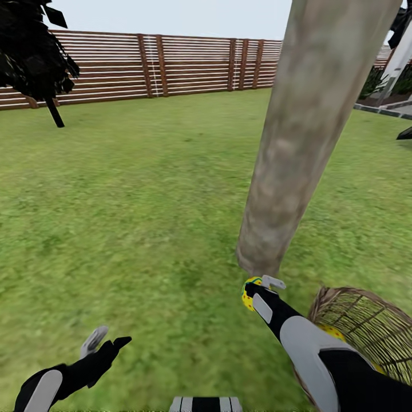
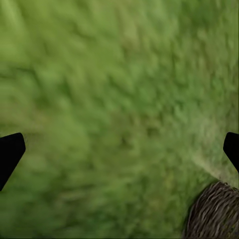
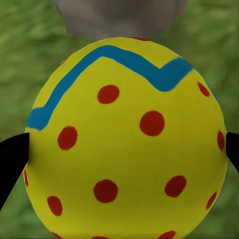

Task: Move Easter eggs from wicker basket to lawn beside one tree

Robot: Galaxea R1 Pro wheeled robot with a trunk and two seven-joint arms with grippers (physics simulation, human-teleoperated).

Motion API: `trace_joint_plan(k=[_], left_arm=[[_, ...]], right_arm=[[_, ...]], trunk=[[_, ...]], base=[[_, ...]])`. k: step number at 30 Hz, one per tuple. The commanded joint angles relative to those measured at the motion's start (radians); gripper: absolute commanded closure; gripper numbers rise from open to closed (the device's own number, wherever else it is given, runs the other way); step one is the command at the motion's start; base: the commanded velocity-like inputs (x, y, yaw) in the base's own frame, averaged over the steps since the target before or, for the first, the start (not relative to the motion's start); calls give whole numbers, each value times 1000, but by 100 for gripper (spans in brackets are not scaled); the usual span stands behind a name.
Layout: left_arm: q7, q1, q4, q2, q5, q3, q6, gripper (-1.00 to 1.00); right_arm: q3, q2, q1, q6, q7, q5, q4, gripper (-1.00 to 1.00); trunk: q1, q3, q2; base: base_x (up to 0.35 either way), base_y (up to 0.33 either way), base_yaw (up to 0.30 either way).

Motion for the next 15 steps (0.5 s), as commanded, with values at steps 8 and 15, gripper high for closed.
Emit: trace_joint_plan(k=[8,15], left_arm=[[11,-9,-174,-2,15,9,112,-100],[17,-36,-194,-2,79,8,130,-100]], right_arm=[[0,-2,-7,-3,-6,0,-8,100],[-1,-15,-12,-8,-6,0,-11,100]], trunk=[[3,-32,-2],[7,-59,-4]], base=[[0,0,0],[0,0,0]])
